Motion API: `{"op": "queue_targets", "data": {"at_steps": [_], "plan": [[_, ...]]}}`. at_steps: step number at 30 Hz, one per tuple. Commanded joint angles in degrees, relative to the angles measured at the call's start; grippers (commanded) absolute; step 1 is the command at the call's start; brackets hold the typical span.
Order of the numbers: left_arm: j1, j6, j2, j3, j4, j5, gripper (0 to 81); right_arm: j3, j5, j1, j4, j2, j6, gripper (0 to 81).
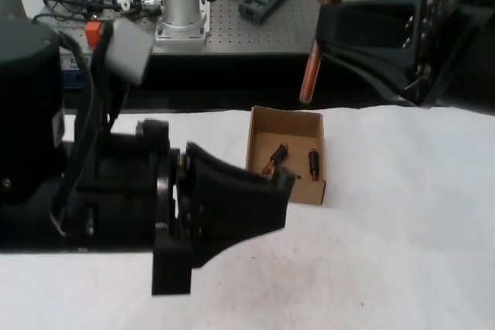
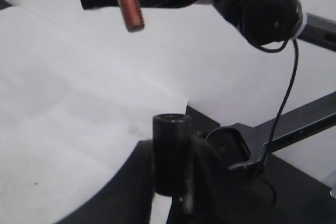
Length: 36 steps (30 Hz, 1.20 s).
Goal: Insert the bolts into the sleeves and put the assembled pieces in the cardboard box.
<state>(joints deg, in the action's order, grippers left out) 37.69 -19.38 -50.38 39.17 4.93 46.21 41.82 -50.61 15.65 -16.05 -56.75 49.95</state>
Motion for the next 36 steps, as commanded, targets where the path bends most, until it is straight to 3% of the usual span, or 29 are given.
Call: {"op": "queue_targets", "data": {"at_steps": [1, 12, 36], "plan": [[0.3, -1.9, 0.3, 0.1, -4.1, 0.9, 0.7, 0.0, -1.4, 0.3, -2.0, 0.6, 0.5, 3.6], [0.3, -6.1, 0.3, 0.1, -6.4, -1.0, 0.7, 0.0, -2.8, 3.8, -1.1, 0.6, 0.4, 3.6], [0.3, -7.0, 0.3, 0.1, -11.3, -4.1, 0.7, 0.0, -3.2, 3.9, 0.7, 0.6, -3.5, 3.6]]}}
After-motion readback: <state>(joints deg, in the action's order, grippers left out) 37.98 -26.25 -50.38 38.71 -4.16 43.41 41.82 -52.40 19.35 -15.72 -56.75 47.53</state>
